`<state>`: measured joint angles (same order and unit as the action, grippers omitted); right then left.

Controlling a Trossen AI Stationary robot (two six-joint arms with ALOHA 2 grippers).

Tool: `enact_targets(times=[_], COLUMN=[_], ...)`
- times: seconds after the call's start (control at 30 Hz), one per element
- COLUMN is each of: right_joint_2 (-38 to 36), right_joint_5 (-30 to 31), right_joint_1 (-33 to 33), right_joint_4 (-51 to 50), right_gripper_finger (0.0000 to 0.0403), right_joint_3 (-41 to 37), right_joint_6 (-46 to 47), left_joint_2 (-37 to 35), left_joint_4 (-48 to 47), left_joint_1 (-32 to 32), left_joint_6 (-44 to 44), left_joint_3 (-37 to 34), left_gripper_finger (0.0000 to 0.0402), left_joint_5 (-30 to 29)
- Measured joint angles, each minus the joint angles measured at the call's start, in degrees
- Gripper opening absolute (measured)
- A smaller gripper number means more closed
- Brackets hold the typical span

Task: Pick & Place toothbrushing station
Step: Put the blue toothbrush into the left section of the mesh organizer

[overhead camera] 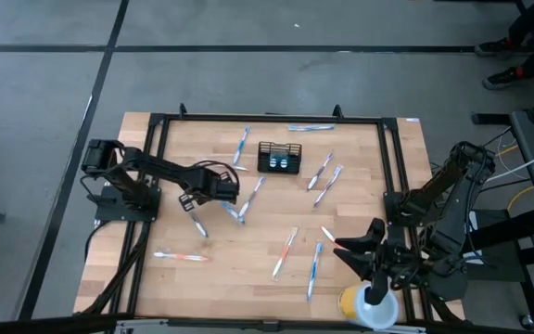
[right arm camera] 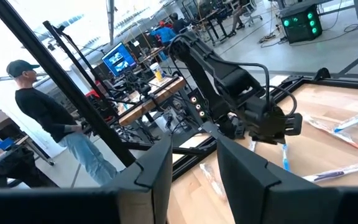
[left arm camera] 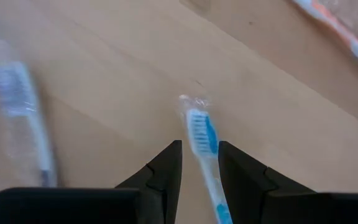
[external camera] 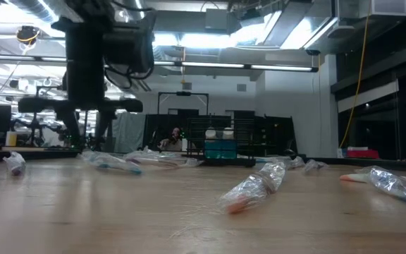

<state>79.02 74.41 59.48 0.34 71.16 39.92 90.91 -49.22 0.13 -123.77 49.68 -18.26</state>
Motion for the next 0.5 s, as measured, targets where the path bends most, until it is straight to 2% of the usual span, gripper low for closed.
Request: enact_targets(times=[0.2, 0.3, 0.5], right_joint_2=[0.0, 0.0, 0.0], right_joint_5=[0.18, 1.14, 1.68], right_joint_1=[0.0, 0.0, 0.0], right_joint_4=[1.05, 1.22, 1.44], right_gripper_finger=[0.013, 0.013, 0.013], right_joint_3=[0.0, 0.0, 0.0], right_joint_6=[-0.04, -0.04, 0.12], left_joint_2=[0.0, 0.0, 0.0], left_joint_4=[3.6, 4.38, 8.56], left_joint_1=[1.32, 1.52, 1.5], left_joint_6=[0.52, 2.32, 5.59], left_joint_3=[-3.41, -4.04, -4.32], left_gripper_finger=[0.01, 0.0089, 0.0012], left_joint_5=[-0.31, -2.63, -8.44])
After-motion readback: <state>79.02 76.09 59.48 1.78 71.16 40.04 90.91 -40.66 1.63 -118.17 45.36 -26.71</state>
